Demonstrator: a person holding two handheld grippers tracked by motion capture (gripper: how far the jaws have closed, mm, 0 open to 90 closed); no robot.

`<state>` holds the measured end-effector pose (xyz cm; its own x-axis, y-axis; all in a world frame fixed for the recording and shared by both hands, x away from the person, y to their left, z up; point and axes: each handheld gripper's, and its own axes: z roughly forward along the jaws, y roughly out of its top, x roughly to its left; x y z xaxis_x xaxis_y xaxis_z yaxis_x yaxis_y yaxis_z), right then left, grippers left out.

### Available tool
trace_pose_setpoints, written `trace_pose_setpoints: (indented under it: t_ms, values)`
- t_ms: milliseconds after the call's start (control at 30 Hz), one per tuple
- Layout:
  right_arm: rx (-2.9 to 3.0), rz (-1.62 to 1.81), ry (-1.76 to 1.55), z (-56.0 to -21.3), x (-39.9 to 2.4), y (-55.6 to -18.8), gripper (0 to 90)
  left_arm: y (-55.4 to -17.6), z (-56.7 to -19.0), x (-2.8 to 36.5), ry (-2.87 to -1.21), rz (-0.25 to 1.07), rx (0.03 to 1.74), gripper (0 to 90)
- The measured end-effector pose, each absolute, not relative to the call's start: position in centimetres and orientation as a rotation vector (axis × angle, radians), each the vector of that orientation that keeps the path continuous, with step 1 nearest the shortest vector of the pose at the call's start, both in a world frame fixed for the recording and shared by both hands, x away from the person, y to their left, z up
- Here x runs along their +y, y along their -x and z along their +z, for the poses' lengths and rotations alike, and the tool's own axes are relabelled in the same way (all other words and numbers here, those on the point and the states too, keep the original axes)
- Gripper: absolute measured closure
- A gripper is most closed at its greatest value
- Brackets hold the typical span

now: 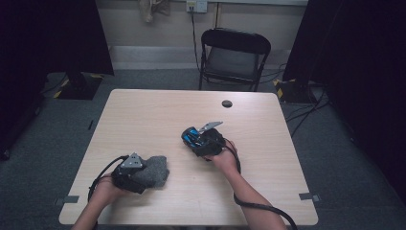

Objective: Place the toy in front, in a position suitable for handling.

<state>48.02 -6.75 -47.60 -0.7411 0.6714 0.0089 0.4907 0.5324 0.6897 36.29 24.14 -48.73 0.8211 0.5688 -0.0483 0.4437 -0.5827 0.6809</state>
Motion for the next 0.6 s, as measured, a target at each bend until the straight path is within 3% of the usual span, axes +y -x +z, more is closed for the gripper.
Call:
trace_pose_setpoints:
  t_ms: [600]
  values:
    - [2.527, 1.005, -0.938, -48.8, -5.2, -48.6, 26.6, -36.3, -48.8, 24.2, -2.282, 0.227, 0.739, 21.0]
